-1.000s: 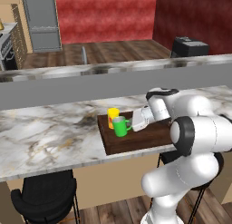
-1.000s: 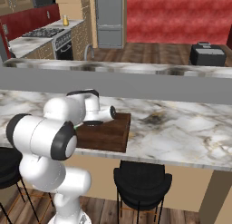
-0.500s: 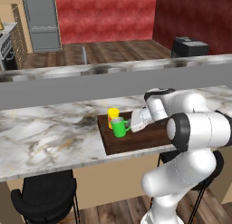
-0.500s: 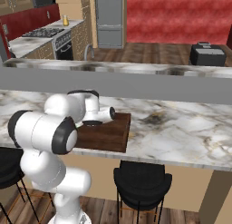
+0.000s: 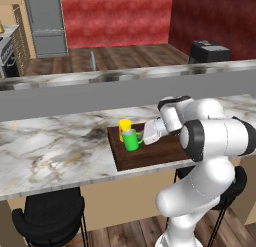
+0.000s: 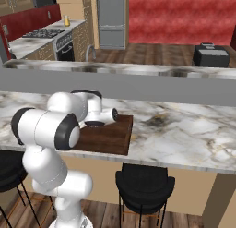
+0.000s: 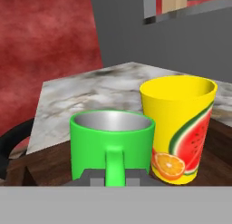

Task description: There is a tray on the dining counter. Grab the cup, mug, and pitcher and place them on the tray. The pitcher may be placed next to the tray if it cannot fit the tray.

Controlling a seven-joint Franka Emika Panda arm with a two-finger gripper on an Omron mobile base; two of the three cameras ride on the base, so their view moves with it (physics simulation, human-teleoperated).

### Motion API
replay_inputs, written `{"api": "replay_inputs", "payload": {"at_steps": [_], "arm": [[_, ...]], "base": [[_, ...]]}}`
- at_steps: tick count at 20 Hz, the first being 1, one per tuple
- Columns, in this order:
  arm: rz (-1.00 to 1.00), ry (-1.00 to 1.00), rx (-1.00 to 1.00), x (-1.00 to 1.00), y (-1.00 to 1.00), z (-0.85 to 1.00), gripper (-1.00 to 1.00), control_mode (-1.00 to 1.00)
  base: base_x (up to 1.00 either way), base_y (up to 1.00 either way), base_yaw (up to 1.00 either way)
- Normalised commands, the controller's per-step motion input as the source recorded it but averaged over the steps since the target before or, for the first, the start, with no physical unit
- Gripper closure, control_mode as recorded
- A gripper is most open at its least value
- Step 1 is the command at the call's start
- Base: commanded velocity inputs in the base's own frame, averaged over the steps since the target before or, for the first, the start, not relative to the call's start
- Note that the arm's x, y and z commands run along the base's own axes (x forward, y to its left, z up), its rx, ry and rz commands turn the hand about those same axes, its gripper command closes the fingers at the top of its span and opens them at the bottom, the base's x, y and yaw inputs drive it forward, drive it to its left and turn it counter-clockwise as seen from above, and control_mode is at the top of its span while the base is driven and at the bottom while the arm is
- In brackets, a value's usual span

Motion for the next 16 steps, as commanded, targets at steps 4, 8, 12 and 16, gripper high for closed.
{"api": "replay_inputs", "payload": {"at_steps": [4, 8, 12, 16], "arm": [[0.01, 0.0, 0.0, 0.07, 0.0, -0.1, 1.0, -1.0], [0.03, 0.01, 0.0, 0.0, 0.0, -0.14, 1.0, -1.0], [0.04, 0.01, 0.0, 0.0, 0.0, -0.18, 1.0, -1.0], [0.05, 0.0, 0.0, 0.0, 0.0, -0.15, 1.0, -1.0]], "base": [[0.0, 0.0, 0.0], [0.0, 0.0, 0.0], [0.0, 0.0, 0.0], [0.0, 0.0, 0.0]]}}
